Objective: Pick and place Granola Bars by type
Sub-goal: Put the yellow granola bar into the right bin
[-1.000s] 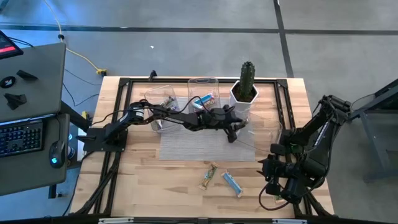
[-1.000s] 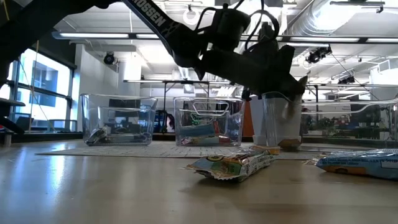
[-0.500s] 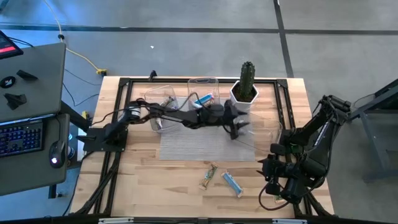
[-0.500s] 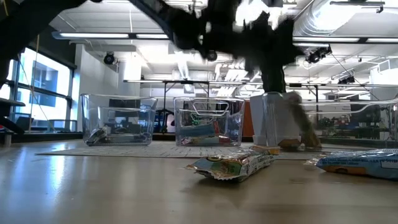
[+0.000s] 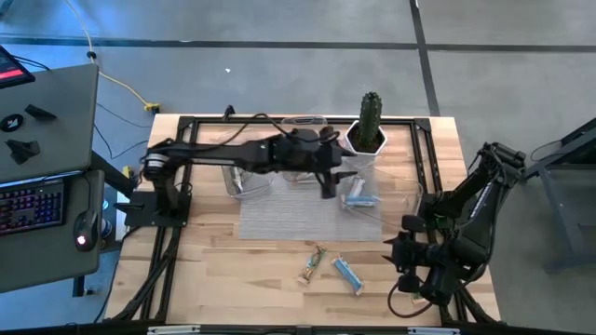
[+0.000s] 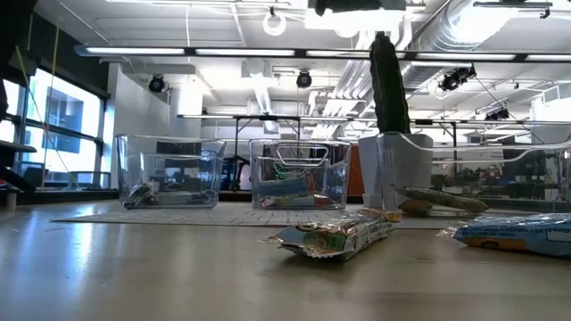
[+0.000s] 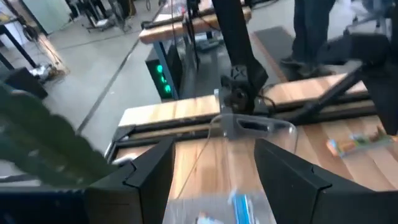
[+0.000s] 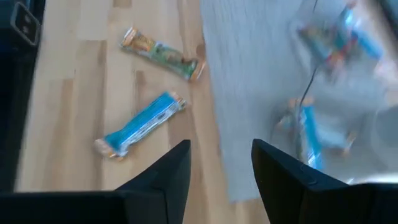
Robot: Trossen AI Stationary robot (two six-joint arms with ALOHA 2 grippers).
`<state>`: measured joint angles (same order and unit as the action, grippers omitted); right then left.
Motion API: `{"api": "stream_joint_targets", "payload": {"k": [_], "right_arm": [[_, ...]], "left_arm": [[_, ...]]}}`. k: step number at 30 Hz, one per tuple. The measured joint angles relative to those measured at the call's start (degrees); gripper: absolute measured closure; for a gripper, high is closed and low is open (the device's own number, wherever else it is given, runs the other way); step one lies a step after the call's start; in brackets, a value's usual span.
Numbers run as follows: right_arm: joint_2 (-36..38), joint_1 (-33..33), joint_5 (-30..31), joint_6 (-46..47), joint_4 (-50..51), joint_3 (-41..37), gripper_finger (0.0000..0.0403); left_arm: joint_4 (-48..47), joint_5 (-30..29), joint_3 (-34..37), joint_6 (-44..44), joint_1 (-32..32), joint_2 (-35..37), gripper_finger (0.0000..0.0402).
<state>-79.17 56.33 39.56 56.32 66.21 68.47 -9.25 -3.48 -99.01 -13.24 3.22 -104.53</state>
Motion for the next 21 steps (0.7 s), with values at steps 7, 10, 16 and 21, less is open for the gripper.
{"api": "stream_joint_targets", "payload": {"k": [7, 10, 16, 21], "right_arm": [[-3.1, -5.7, -1.1, -9.6, -10.4, 0.0, 0.0243], [-6.3, -8.6, -7.0, -13.9, -14.0, 0.0, 0.0229], [-12.8, -13.7, -17.5, -9.9, -20.1, 0.0, 0.0197], [-19.5, -17.8, -28.8, -3.8, -25.1, 0.0, 0.0182]], "left_arm": [[-10.4, -2.9, -0.1, -0.1, -0.3, 7.0, 0.0188], [-12.9, -4.8, 0.0, -0.1, -0.3, 7.9, 0.0188], [-15.7, -6.6, 0.0, 0.0, -0.2, 8.5, 0.0188], [-18.0, -6.6, 0.0, 0.3, -0.3, 8.5, 0.0188]]}}
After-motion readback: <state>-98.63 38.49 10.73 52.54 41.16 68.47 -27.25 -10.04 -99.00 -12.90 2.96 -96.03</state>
